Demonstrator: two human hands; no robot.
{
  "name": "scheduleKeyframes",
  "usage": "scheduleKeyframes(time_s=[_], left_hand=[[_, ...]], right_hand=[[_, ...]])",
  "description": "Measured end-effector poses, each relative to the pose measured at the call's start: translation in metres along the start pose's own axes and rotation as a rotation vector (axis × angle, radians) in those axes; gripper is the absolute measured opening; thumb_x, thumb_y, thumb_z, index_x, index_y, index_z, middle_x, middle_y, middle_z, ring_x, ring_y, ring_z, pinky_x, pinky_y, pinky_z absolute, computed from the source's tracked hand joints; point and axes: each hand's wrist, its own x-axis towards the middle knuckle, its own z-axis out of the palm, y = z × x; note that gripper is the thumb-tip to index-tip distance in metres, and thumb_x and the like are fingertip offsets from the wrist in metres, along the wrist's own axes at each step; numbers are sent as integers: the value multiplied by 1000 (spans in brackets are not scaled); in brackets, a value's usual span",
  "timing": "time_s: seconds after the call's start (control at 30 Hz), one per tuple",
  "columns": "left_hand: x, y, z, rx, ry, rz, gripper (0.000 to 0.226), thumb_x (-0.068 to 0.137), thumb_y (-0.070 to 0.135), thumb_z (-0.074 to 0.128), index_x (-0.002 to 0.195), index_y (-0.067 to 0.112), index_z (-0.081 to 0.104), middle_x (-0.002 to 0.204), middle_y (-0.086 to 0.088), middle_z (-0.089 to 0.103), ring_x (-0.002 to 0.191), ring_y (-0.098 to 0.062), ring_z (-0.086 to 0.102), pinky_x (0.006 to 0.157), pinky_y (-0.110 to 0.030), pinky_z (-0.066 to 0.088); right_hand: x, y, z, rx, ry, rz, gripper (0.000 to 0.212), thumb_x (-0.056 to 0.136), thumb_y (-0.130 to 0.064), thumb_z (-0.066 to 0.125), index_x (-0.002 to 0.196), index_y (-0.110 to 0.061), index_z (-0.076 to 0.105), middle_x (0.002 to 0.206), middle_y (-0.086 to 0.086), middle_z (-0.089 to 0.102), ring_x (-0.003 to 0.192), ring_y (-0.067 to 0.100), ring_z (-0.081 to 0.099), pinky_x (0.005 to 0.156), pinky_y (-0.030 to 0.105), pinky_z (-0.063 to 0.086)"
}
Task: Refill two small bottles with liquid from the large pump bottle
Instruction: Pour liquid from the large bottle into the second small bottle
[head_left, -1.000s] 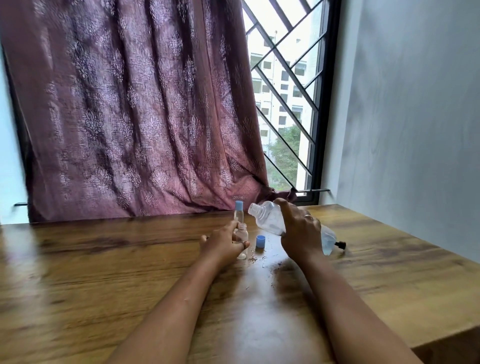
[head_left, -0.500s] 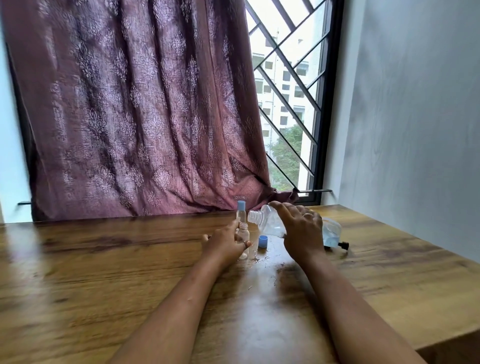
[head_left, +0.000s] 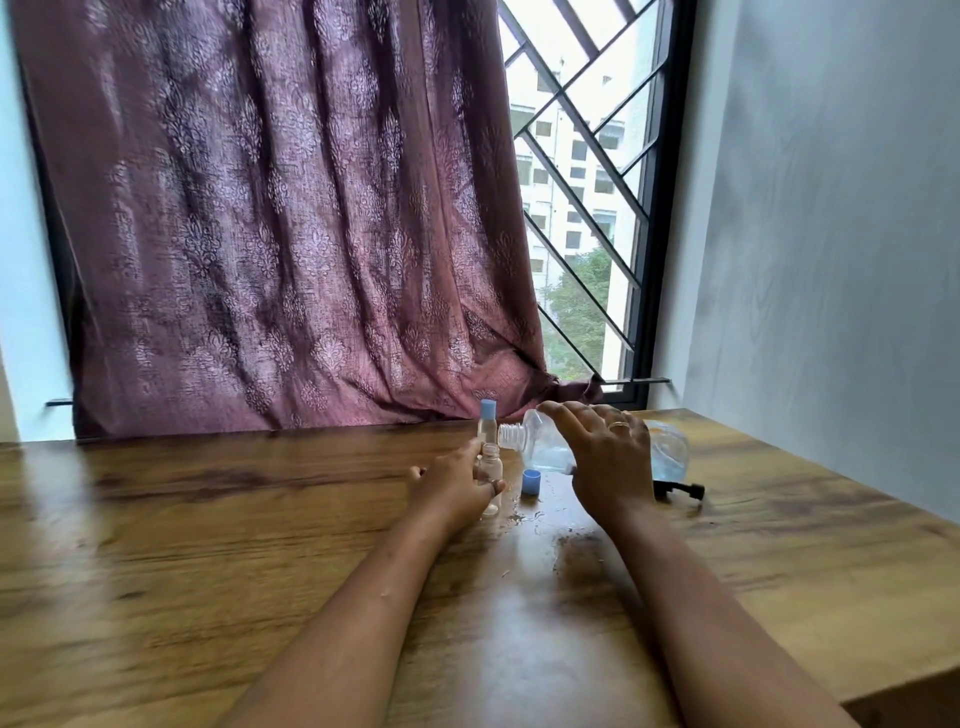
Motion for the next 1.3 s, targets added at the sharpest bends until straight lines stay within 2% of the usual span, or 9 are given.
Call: scheduleKeyframes(time_s=[0.13, 0.73, 0.93, 1.3], left_hand=[[0, -1, 0, 0, -8, -2, 53, 84, 44, 59, 133, 35, 42, 110, 14, 69, 119, -14, 53, 105, -46, 27], [-3, 1, 0, 13, -14, 7, 58, 86, 43, 57, 139, 32, 37, 118, 11, 66, 123, -16, 50, 105, -46, 23], [-2, 1, -1, 33, -15, 10, 55, 85, 43, 58, 135, 32, 40, 114, 12, 67, 121, -16, 52, 104, -46, 28], [-2, 0, 0, 0, -14, 10, 51, 84, 41, 58, 133, 32, 43, 110, 13, 68, 117, -14, 54, 104, -46, 27]], right_hand=[[0, 0, 0, -9, -8, -4, 90, 54, 8, 68, 125, -42, 42, 121, -12, 62, 108, 25, 59, 92, 46, 41], [1, -2, -2, -23, 24, -2, 85, 57, 9, 64, 124, -40, 47, 121, -9, 63, 110, 26, 59, 95, 49, 39], [2, -3, -3, -22, 34, -3, 83, 59, 10, 59, 124, -40, 48, 122, -8, 63, 112, 26, 58, 97, 49, 36], [3, -3, -5, -30, 50, -6, 80, 60, 10, 58, 123, -39, 50, 121, -7, 64, 109, 27, 58, 96, 49, 37]])
